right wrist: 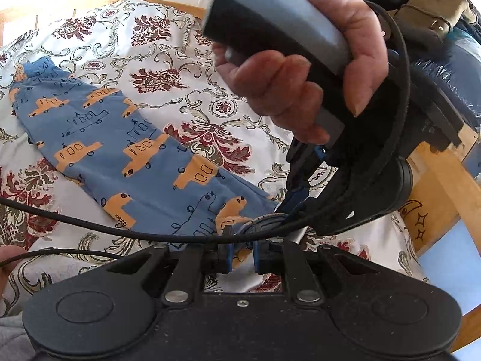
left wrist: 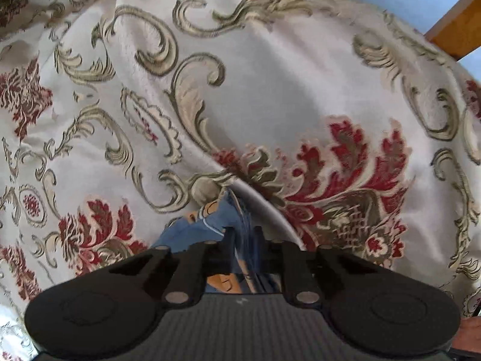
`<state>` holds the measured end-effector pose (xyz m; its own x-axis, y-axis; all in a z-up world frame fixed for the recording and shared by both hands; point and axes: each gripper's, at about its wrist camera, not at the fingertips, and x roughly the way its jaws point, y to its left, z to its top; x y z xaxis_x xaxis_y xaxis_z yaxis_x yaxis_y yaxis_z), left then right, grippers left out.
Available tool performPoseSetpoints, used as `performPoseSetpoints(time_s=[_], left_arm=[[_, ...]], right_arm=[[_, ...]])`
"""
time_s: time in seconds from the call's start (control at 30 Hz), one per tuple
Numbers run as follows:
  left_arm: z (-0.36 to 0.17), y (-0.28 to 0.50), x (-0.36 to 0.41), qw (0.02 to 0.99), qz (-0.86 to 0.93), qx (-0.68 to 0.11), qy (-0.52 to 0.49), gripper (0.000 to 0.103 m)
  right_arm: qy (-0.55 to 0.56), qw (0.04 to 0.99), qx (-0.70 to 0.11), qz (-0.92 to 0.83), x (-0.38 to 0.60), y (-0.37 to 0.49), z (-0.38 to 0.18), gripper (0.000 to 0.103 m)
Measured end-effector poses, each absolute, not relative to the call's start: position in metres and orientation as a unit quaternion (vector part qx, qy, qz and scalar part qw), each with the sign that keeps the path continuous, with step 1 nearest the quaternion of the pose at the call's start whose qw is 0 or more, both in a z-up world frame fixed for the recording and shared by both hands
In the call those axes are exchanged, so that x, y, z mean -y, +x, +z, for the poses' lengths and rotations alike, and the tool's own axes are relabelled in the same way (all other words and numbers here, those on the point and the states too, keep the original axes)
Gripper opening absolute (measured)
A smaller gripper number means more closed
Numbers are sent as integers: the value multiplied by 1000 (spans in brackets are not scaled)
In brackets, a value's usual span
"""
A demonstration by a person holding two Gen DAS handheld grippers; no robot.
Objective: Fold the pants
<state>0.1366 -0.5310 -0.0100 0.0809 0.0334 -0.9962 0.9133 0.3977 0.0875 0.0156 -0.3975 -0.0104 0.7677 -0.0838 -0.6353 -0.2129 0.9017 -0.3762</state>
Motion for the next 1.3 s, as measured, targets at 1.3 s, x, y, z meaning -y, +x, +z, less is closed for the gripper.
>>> performPoseSetpoints(time_s=[1.3], left_arm=[[-91,261,137,708,-445,-542,-83,10]], right_arm=[[-334,856,-373,127,179,53,-67,24]])
